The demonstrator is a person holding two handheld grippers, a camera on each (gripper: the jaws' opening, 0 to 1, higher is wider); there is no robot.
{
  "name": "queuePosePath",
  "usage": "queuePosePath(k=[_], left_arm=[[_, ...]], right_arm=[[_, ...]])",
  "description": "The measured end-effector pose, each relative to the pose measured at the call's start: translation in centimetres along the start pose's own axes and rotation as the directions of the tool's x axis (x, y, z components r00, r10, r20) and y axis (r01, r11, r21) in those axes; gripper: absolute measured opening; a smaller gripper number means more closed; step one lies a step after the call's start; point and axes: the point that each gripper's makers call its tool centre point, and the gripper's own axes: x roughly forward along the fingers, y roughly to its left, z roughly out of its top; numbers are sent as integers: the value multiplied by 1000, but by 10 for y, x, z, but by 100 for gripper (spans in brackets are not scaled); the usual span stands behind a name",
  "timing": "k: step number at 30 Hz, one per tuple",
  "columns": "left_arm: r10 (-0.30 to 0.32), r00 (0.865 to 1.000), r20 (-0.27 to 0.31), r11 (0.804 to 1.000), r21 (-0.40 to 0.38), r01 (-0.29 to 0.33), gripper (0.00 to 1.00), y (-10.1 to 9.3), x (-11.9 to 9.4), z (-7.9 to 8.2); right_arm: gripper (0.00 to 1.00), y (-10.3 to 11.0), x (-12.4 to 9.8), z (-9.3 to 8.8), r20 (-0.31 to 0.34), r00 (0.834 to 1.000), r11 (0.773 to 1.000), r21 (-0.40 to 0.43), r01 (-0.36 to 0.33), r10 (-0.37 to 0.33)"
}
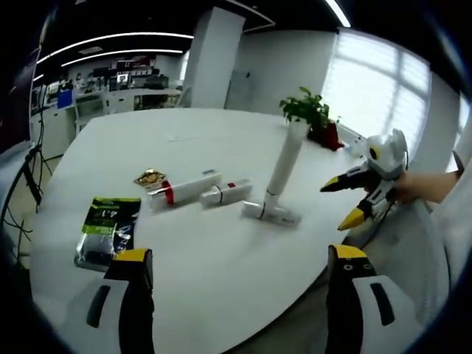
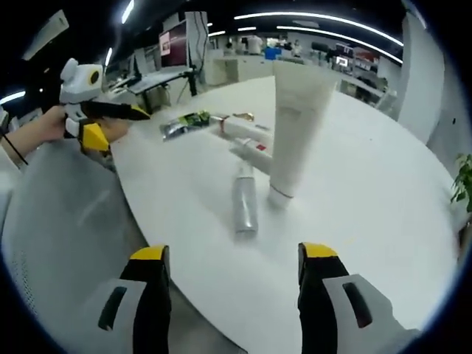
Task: Arrange the skincare products in the storage area until every visible bottle or jar stands upright without overlapping.
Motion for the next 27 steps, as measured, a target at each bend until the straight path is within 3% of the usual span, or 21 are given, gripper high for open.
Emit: queuePosePath(k=[2, 5, 8, 13, 27], left_arm=[[2, 1000, -4, 1000, -2, -2, 91, 1, 0, -1], [5, 1000, -6, 1000, -11, -6, 92, 2, 0, -2], [9, 1000, 0, 1000, -20, -9, 91, 3, 0, -1], [13, 1000, -3, 999, -32, -13, 90, 4, -1, -2], [3, 999, -34, 1000, -30, -4, 88, 5, 1, -7]], right_arm=[[64, -4, 2, -2, -15, 1000, 1000, 27, 2, -1], [52, -8, 7, -7, -83, 996, 1000, -15, 23, -24], [54, -5, 19, 5, -57, 998, 1000, -12, -7, 7], [45, -14, 37, 12, -95, 995, 987, -162, -6, -9], [34, -13, 79, 23, -127, 992, 977, -209, -29, 3]])
